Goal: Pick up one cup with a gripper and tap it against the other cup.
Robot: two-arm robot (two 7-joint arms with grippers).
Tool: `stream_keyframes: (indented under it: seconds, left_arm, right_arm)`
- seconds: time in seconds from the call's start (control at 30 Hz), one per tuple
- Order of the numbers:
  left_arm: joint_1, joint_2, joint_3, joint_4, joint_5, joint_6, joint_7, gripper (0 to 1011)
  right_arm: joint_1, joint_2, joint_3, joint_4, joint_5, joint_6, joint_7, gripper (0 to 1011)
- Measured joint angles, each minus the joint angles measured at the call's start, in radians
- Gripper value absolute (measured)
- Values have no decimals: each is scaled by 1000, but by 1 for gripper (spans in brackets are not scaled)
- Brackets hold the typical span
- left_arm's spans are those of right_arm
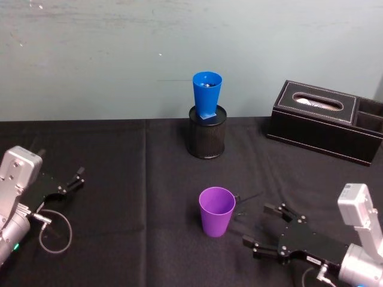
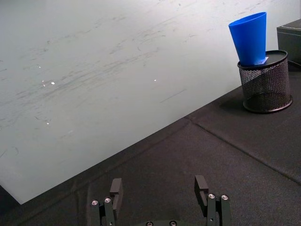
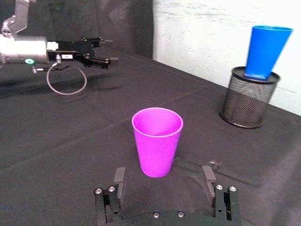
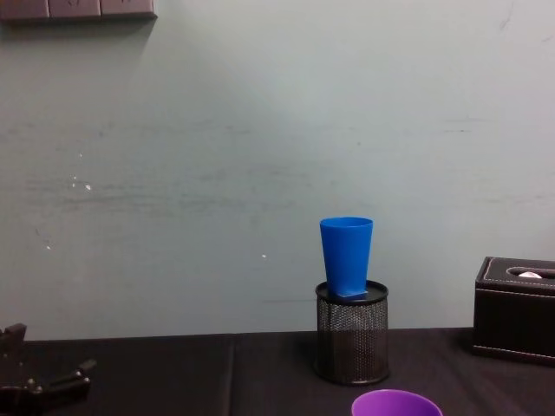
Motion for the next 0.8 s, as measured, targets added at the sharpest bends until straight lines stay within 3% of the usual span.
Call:
stream_keyframes:
  seconds: [0.27,0.8]
  left_arm:
    - [0,0,0,0,0,0,0,1000]
    - [0,0,0,0,0,0,0,1000]
  right_arm:
    - [49,-58,-14,54,-16,-1,44,1002]
    - [118,-145,-41,119,-64,26,70,1003]
